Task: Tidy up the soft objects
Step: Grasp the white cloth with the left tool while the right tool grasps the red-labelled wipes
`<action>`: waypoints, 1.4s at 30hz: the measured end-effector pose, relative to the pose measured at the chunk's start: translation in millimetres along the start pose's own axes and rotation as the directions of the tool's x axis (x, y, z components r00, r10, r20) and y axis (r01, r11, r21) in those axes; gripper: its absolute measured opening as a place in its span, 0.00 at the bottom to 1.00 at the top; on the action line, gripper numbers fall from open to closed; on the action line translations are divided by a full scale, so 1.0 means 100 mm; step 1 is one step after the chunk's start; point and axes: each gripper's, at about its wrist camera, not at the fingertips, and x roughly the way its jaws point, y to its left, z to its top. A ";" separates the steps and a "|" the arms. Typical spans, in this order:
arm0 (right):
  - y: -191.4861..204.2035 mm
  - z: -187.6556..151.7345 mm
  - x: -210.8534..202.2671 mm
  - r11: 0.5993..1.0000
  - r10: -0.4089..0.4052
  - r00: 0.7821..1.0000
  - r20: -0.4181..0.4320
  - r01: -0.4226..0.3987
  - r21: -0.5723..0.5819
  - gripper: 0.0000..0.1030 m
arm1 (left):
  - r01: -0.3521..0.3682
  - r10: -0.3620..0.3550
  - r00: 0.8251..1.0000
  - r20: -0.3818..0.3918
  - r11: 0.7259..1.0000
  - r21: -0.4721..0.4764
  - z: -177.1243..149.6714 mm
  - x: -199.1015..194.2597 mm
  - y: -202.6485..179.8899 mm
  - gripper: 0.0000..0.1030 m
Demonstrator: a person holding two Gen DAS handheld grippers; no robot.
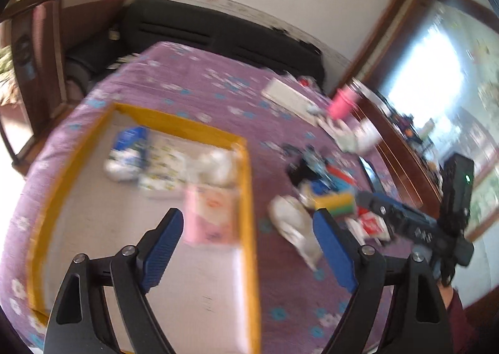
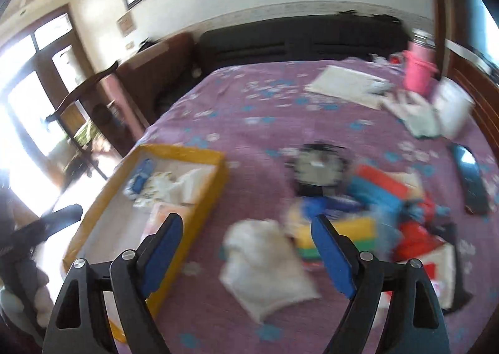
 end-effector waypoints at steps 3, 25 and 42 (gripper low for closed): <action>-0.46 -0.20 -0.17 0.996 -0.034 0.999 -0.003 0.034 0.085 0.87 | 0.047 -0.043 0.997 -0.065 0.997 0.066 -0.19 0.28 -0.44 0.82; -2.13 -0.97 -0.80 0.926 -0.085 0.996 0.031 0.067 0.372 0.87 | -0.240 0.294 0.944 -0.150 0.924 0.298 -0.38 1.69 -1.08 0.17; -1.64 -0.77 -0.42 0.961 -0.050 0.998 -0.030 0.057 0.272 0.87 | 0.059 -0.049 0.997 -0.067 0.986 0.154 -0.74 0.53 -0.99 0.16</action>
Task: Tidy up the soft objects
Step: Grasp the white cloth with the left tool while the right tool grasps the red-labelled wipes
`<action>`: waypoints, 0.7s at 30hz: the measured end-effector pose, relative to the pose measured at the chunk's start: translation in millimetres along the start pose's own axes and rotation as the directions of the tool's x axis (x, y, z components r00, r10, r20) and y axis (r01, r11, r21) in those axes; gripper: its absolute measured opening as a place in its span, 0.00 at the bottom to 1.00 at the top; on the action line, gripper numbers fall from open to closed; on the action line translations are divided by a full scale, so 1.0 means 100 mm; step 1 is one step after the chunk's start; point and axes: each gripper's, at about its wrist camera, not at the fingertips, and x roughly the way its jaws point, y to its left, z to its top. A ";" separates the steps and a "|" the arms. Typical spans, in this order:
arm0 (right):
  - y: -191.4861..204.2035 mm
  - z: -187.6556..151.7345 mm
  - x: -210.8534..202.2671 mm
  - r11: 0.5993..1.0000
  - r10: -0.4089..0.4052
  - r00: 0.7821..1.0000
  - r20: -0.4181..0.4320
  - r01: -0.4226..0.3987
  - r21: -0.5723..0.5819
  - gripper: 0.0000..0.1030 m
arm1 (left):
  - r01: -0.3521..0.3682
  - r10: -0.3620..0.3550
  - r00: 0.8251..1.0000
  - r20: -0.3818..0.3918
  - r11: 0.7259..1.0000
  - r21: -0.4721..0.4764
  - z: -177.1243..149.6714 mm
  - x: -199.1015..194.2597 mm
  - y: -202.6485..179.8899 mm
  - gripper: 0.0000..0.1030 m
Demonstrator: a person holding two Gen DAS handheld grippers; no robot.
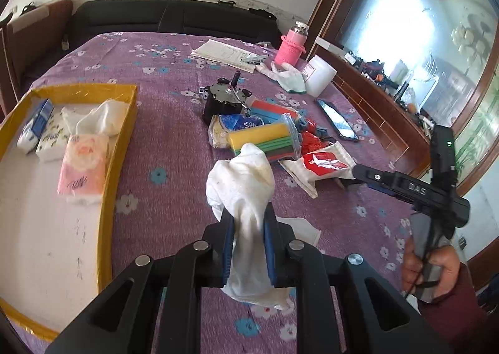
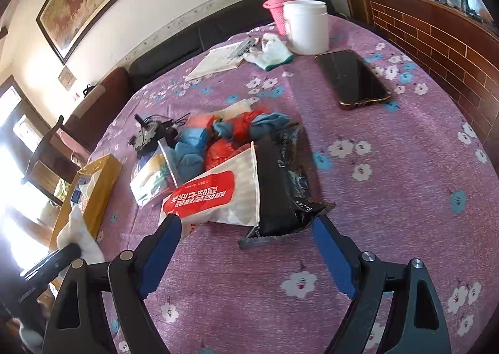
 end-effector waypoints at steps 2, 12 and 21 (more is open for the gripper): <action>0.04 0.01 0.03 1.000 -0.023 1.000 0.001 0.023 0.010 0.87 | 0.010 -0.010 1.000 0.007 1.000 -0.028 -0.07 -0.06 0.07 0.16; 0.41 0.45 -0.02 0.995 -0.079 0.986 0.147 0.086 -0.043 0.87 | 0.024 -0.021 0.999 0.038 0.995 -0.094 -0.22 -0.31 0.32 0.16; 0.62 0.48 0.65 0.983 0.108 0.969 -0.222 -0.138 -0.124 0.88 | 0.031 -0.025 0.998 0.060 0.994 -0.101 -0.28 -0.47 0.41 0.16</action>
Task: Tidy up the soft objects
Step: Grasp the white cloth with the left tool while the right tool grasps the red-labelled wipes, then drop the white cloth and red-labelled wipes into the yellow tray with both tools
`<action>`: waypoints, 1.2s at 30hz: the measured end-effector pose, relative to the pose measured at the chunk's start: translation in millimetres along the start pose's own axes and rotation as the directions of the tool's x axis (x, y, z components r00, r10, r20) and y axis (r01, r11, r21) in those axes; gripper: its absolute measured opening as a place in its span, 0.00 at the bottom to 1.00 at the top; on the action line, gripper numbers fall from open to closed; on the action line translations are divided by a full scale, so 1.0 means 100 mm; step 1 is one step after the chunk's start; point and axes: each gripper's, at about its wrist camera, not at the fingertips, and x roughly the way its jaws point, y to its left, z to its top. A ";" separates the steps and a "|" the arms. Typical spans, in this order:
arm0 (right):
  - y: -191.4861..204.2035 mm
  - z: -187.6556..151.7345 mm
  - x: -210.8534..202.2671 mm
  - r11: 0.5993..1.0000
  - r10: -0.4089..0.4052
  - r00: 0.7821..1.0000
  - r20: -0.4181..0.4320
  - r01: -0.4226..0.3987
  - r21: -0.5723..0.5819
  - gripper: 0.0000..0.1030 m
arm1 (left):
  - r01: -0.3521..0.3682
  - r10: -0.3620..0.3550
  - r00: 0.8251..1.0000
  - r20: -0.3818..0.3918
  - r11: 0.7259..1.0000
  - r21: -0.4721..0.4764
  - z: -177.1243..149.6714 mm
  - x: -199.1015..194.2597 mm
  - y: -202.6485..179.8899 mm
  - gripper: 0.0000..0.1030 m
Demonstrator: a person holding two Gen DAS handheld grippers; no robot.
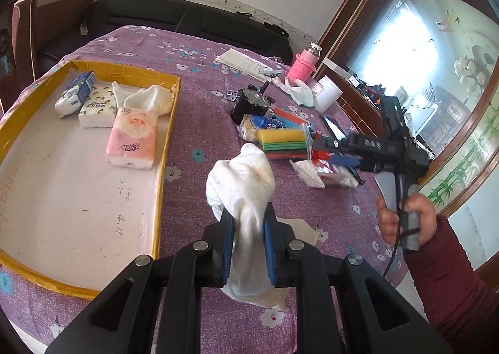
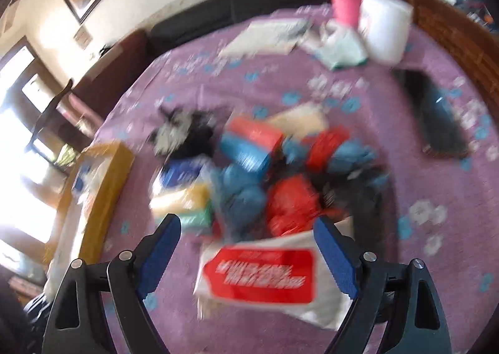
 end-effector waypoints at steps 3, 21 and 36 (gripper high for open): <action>0.16 -0.28 0.04 0.976 0.219 0.963 -0.156 -0.219 0.020 0.88 | 0.001 -0.001 1.000 0.001 1.000 -0.009 0.01 -0.01 0.05 0.16; 1.04 -0.91 0.31 0.718 -0.323 0.945 0.054 0.282 -0.637 0.89 | -0.048 0.051 0.998 0.046 0.997 -0.064 -0.02 -0.37 0.25 0.16; 0.98 -0.61 0.00 0.855 -0.252 0.960 0.123 0.281 -0.436 0.45 | -0.138 0.153 0.983 0.104 0.980 -0.140 0.12 -0.77 0.80 0.16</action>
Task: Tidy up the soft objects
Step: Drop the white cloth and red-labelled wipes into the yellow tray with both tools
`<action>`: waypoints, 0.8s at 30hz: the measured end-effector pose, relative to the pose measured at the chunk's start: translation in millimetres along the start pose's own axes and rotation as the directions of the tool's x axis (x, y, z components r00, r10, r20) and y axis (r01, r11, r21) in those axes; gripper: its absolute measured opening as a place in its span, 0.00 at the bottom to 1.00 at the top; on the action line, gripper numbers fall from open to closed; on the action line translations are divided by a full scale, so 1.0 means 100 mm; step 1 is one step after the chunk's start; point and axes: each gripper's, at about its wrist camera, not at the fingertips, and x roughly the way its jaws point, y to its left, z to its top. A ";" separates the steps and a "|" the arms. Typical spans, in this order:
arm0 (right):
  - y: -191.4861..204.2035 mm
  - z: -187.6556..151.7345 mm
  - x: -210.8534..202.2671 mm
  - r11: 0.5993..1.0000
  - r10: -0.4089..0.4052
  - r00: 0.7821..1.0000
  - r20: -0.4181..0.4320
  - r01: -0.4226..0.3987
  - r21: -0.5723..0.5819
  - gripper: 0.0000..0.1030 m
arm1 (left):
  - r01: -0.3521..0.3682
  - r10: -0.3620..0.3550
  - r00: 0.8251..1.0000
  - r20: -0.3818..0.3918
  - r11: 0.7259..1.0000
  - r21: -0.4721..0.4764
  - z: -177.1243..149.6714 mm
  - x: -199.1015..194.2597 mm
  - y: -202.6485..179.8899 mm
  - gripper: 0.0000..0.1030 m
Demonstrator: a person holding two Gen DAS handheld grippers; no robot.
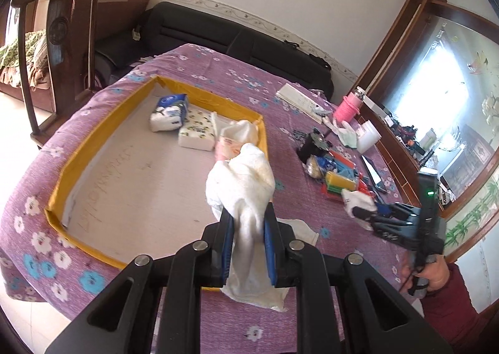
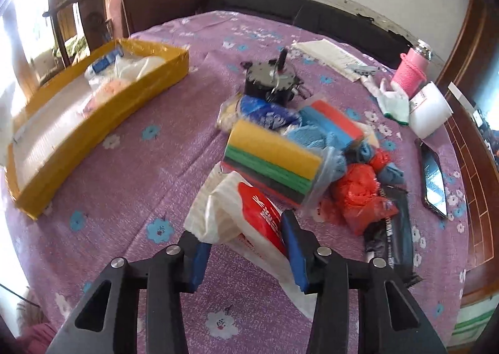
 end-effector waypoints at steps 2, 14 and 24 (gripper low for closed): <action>-0.01 0.09 -0.18 0.999 0.034 0.999 0.032 -0.035 0.034 0.45 | -0.029 0.029 1.000 -0.002 1.000 0.011 0.10 0.01 0.08 0.16; 0.65 0.84 -0.32 0.876 0.449 0.890 0.081 -0.457 0.153 0.45 | -0.172 0.175 0.979 -0.106 0.984 0.043 0.80 0.64 0.64 0.16; 1.36 1.25 0.49 0.654 0.707 0.706 0.022 -0.666 0.358 0.46 | -0.179 0.169 0.977 -0.131 0.982 -0.062 1.00 0.96 1.00 0.63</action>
